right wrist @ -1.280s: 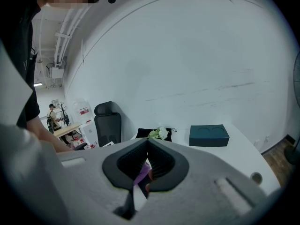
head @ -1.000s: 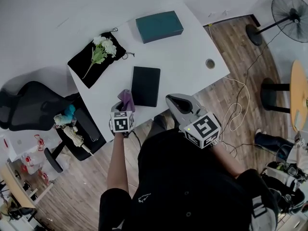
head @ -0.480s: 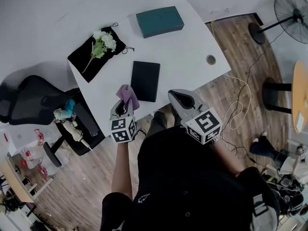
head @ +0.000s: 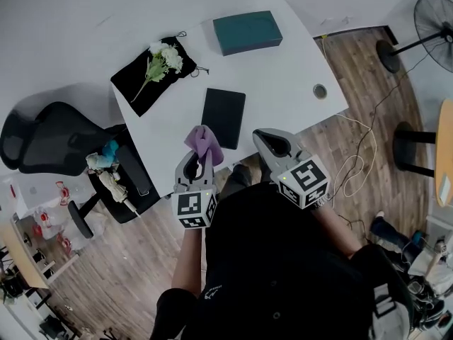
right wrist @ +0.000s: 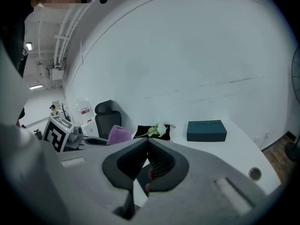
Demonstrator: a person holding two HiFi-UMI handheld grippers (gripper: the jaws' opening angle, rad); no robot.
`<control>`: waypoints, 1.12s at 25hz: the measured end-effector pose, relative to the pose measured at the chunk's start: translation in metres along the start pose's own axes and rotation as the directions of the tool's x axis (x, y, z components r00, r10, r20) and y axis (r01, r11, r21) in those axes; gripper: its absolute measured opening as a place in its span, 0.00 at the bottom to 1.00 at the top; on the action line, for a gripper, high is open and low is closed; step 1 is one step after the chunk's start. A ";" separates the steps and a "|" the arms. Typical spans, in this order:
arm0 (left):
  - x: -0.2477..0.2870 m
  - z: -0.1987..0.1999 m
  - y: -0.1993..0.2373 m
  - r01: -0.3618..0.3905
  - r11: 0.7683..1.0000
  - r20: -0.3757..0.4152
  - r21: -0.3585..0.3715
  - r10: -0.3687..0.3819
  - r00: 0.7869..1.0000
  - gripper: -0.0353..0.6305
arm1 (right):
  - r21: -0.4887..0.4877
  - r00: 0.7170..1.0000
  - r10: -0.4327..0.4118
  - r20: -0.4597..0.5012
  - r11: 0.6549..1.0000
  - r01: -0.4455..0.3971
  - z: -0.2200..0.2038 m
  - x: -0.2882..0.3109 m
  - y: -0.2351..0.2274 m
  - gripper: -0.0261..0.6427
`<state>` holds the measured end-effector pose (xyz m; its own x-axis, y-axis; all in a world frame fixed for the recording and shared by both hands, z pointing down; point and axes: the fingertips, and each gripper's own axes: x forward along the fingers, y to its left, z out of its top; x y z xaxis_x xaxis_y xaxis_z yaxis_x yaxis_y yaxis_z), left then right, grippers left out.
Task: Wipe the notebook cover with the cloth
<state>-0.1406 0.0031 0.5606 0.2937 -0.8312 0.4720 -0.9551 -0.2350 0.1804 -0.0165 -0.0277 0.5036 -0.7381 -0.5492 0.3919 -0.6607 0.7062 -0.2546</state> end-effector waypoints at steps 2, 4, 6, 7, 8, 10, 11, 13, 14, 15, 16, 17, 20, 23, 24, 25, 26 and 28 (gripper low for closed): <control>-0.007 0.004 -0.004 -0.007 1.000 0.024 0.009 0.006 1.000 0.16 | -0.008 1.000 0.007 -0.002 1.000 -0.007 0.001 0.002 0.001 0.04; -0.012 0.009 -0.005 -0.009 1.000 0.048 0.008 0.009 0.999 0.16 | -0.018 1.000 0.014 -0.003 1.000 -0.014 0.003 0.005 0.002 0.04; -0.015 0.014 -0.005 -0.010 1.000 0.074 0.010 0.009 0.997 0.16 | -0.027 1.000 0.019 -0.002 0.999 -0.019 0.005 0.008 0.003 0.04; -0.017 0.017 -0.004 -0.014 1.000 0.090 0.014 0.013 0.996 0.16 | -0.031 1.000 0.022 -0.001 0.999 -0.022 0.006 0.009 0.003 0.04; -0.019 0.020 -0.003 -0.023 1.000 0.107 0.017 0.021 0.994 0.16 | -0.033 1.000 0.023 0.001 0.999 -0.023 0.008 0.010 0.003 0.04; -0.022 0.028 0.000 -0.042 0.999 0.138 0.022 0.038 0.990 0.16 | -0.037 1.000 0.025 0.006 0.999 -0.024 0.011 0.011 0.002 0.04; -0.023 0.032 0.000 -0.049 0.998 0.150 0.024 0.045 0.988 0.16 | -0.039 1.000 0.025 0.010 0.999 -0.024 0.012 0.011 0.001 0.04; -0.024 0.039 0.001 -0.060 0.998 0.168 0.028 0.054 0.984 0.16 | -0.040 1.000 0.024 0.016 0.999 -0.023 0.015 0.012 -0.001 0.04; -0.024 0.043 0.001 -0.062 0.998 0.177 0.029 0.056 0.983 0.16 | -0.040 1.000 0.023 0.020 0.999 -0.023 0.017 0.012 -0.001 0.04; -0.023 0.047 0.001 -0.063 0.998 0.185 0.028 0.057 0.981 0.16 | -0.041 0.999 0.023 0.024 0.999 -0.022 0.018 0.012 -0.002 0.04; -0.023 0.052 0.001 -0.062 0.998 0.194 0.025 0.056 0.980 0.16 | -0.041 0.999 0.023 0.027 0.999 -0.022 0.020 0.012 -0.002 0.04; -0.023 0.056 0.000 -0.060 0.998 0.202 0.019 0.055 0.978 0.16 | -0.042 0.999 0.024 0.030 0.999 -0.022 0.021 0.012 -0.002 0.04; -0.022 0.071 -0.005 -0.050 0.999 0.233 0.001 0.048 0.971 0.16 | -0.048 0.999 0.025 0.040 0.999 -0.023 0.028 0.010 -0.002 0.04; -0.022 0.091 -0.010 -0.046 0.999 0.280 0.008 0.041 0.959 0.16 | -0.062 0.997 0.026 0.066 0.998 -0.022 0.040 0.008 -0.004 0.04; -0.023 0.098 -0.011 -0.045 0.999 0.297 0.008 0.040 0.954 0.16 | -0.067 0.997 0.027 0.076 0.998 -0.021 0.045 0.007 -0.004 0.04; -0.025 0.105 -0.012 -0.042 0.999 0.316 0.002 0.039 0.948 0.16 | -0.074 0.996 0.028 0.087 0.997 -0.021 0.050 0.005 -0.004 0.04; -0.026 0.112 -0.012 -0.035 0.999 0.334 -0.010 0.036 0.942 0.16 | -0.081 0.995 0.029 0.097 0.996 -0.022 0.055 0.004 -0.004 0.04; -0.029 0.128 -0.011 -0.019 0.999 0.363 -0.034 0.031 0.931 0.16 | -0.099 0.992 0.032 0.120 0.995 -0.020 0.067 0.001 -0.004 0.04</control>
<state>-0.1433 -0.0344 0.4347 0.2301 -0.9642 0.1318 -0.9587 -0.2013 0.2008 -0.0238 -0.0614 0.4459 -0.7700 -0.5758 0.2750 -0.6287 0.7580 -0.1735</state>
